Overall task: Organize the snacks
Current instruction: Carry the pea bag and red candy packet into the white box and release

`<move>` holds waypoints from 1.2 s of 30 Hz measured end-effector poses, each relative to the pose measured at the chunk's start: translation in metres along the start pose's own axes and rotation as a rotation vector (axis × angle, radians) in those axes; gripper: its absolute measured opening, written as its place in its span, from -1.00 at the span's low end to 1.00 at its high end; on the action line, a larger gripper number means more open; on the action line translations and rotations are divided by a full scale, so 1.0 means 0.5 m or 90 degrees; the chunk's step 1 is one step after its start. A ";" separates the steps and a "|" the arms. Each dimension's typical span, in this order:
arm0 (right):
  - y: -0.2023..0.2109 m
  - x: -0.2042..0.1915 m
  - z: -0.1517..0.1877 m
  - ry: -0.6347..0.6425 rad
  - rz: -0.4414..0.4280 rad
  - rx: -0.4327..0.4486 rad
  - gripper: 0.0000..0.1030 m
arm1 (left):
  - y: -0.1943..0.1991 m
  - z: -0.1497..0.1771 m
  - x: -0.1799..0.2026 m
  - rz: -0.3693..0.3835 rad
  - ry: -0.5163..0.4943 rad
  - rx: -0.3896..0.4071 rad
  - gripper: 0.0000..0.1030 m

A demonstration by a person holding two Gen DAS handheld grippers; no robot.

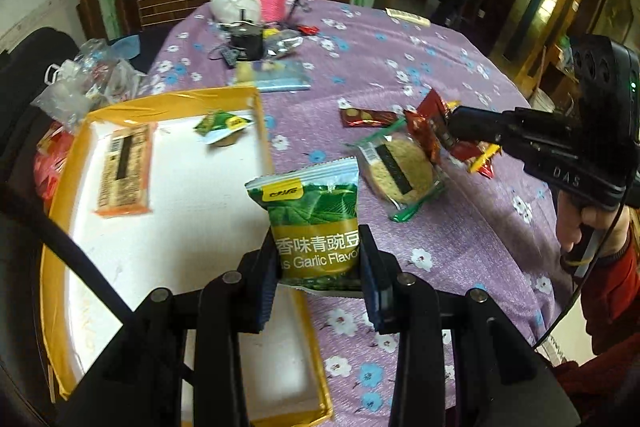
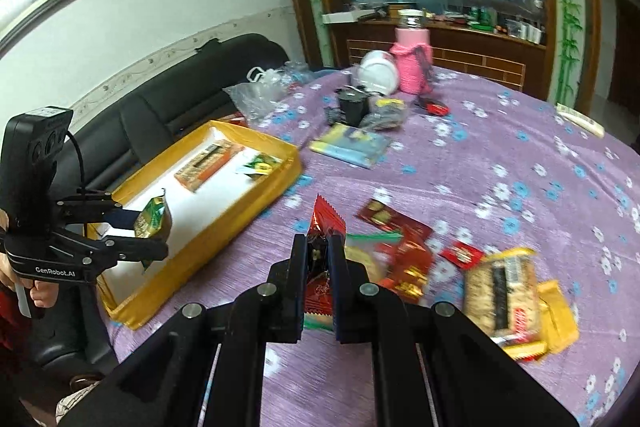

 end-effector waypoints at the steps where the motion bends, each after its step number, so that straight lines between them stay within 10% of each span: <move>1: -0.009 -0.018 -0.006 0.006 -0.012 0.000 -0.85 | 0.004 0.001 -0.005 -0.005 0.004 0.001 -0.26; 16: -0.094 -0.214 -0.060 0.049 -0.110 0.004 -0.85 | 0.081 0.020 -0.127 -0.056 0.076 0.033 -0.26; 36: -0.227 -0.207 -0.071 -0.054 -0.127 -0.056 -0.86 | 0.013 0.011 -0.221 -0.062 0.138 -0.020 -0.26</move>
Point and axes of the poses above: each gripper's, at about its wrist camera, not at the fingertips, and y roughly against the way its jaws point, x to its right, z to its underside, the point moved 9 cm from there along -y, roughly the way its jaws point, and after that the axes turned 13 degrees about x, right-handed, at the moved point
